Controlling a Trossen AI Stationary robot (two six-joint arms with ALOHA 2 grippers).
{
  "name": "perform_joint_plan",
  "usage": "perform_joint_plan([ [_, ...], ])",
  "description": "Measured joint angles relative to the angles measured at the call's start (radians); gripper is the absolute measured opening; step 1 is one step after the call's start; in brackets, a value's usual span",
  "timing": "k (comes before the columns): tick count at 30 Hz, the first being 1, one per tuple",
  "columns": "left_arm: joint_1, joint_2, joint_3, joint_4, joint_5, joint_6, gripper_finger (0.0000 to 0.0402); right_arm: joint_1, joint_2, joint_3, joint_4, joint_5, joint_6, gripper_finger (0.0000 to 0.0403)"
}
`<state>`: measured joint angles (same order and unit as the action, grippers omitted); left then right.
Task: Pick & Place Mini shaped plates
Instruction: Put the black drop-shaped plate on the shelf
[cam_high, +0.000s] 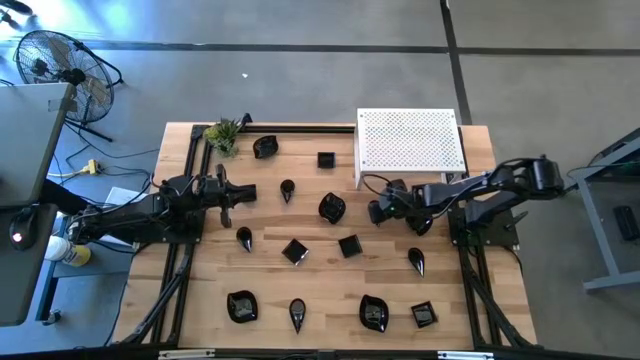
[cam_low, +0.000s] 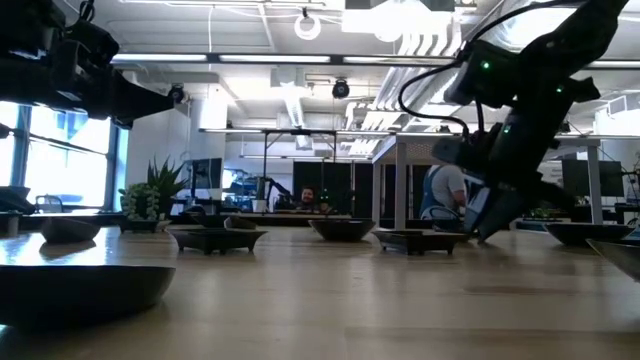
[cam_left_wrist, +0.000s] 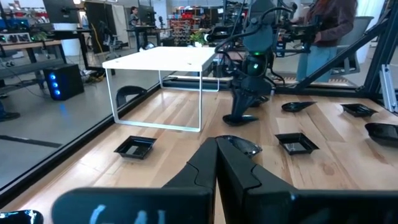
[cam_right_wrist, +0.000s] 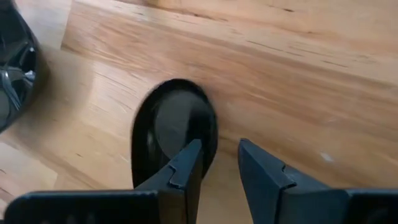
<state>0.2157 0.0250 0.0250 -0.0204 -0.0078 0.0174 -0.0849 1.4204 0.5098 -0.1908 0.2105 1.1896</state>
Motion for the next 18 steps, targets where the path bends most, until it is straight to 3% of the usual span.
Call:
perform_joint_plan([
  [4, 0.0, 0.0, 0.0, -0.001, 0.001, 0.0, 0.0001, 0.0, 0.004, 0.0, 0.006, 0.001, -0.001, 0.0078],
  [11, 0.0, 0.0, 0.0, 0.002, 0.001, -0.034, 0.0001, 0.001, -0.006, 0.0, 0.013, -0.022, -0.09, 0.0006],
  [18, 0.0, 0.0, 0.0, 0.008, 0.0, -0.108, 0.0001, 0.001, -0.047, -0.001, 0.009, -0.044, -0.185, 0.0011],
])
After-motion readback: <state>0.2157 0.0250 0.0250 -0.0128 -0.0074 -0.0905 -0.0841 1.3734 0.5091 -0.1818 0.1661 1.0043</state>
